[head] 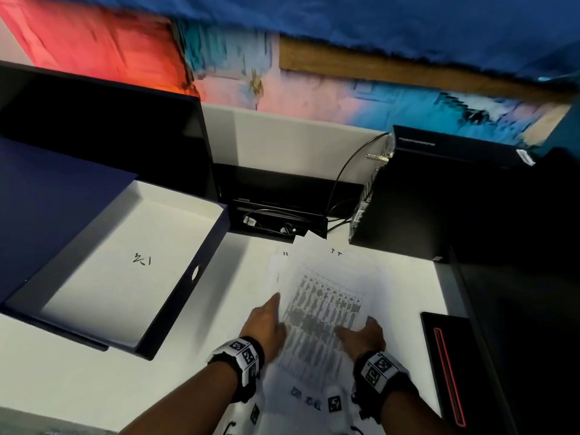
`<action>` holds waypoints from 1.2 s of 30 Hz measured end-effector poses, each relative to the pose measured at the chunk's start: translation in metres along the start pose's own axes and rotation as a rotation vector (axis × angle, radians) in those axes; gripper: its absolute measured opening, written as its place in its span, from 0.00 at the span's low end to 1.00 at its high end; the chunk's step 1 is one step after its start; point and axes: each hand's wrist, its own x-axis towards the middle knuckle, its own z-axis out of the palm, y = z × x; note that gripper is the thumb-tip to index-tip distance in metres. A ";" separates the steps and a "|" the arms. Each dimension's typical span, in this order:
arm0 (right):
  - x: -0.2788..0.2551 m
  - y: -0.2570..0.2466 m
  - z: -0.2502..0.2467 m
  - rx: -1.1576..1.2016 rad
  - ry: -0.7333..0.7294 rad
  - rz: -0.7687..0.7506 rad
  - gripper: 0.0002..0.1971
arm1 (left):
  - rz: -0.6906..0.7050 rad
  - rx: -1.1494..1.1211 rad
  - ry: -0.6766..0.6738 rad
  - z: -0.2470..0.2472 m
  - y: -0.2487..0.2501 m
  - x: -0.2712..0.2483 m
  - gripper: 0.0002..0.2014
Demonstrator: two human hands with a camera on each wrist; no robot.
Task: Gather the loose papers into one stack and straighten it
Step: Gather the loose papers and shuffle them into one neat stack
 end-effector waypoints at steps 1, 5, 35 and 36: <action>-0.001 -0.001 0.004 0.000 -0.016 -0.008 0.47 | 0.001 -0.033 0.000 -0.001 0.002 0.001 0.36; -0.003 -0.001 0.024 -0.021 -0.071 -0.060 0.36 | -0.102 -0.197 0.011 -0.004 0.009 0.007 0.41; -0.021 -0.052 -0.059 -0.217 0.177 -0.224 0.29 | -0.407 -0.405 0.308 -0.049 -0.038 -0.008 0.14; -0.025 -0.065 -0.076 -0.223 0.231 -0.307 0.23 | -0.402 -0.379 0.308 -0.050 -0.037 -0.008 0.14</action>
